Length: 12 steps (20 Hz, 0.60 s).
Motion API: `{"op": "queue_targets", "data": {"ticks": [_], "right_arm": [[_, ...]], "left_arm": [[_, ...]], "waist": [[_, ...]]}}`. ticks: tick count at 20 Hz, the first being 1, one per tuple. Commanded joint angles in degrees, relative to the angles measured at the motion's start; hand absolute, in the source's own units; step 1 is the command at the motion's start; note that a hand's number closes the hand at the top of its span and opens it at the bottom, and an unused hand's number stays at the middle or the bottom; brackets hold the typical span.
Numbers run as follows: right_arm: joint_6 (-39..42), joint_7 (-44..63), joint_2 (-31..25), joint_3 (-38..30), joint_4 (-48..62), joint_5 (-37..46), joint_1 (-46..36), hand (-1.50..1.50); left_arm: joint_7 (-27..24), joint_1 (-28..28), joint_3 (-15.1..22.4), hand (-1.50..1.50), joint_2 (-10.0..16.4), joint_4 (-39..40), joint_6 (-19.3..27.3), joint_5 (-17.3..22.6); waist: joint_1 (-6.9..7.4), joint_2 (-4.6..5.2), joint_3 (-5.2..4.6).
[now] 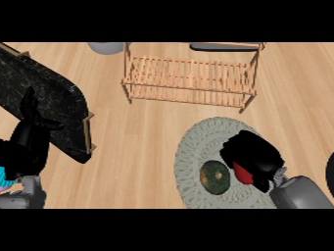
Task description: Pick the tomato from the placemat and place it in the tiered shelf
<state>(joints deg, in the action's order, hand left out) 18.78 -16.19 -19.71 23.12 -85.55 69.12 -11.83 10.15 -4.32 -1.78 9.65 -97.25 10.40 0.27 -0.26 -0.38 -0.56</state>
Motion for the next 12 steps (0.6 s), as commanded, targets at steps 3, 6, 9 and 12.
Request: {"op": "queue_targets", "data": {"ticks": [3, 6, 9, 12], "right_arm": [[1.56, 27.72, 18.77, -3.48, -0.62, 2.50, 5.45, 1.50], [-0.79, 37.97, 19.26, -2.68, -3.19, -1.65, 7.76, 1.50], [-2.68, 48.83, 19.44, 2.29, -8.60, -6.83, 7.24, 1.50], [-8.79, 60.63, 19.58, 8.43, -12.61, -10.14, 2.80, 1.50]], "left_arm": [[0.15, 0.75, -1.46, 0.00, 1.00, -0.46, -0.08, 0.42], [-0.34, 0.65, -0.86, 0.00, 0.45, 0.07, 0.07, 0.03], [-2.49, 2.15, -0.34, 0.00, -0.04, 1.02, -0.92, 0.41], [-1.09, -0.35, -0.48, 0.00, 0.53, 1.08, -1.68, 1.13]], "waist": [[-1.75, -0.36, 0.38], [-1.37, -0.02, 0.60], [0.22, -0.06, 0.48], [1.41, 0.05, 0.51]]}}
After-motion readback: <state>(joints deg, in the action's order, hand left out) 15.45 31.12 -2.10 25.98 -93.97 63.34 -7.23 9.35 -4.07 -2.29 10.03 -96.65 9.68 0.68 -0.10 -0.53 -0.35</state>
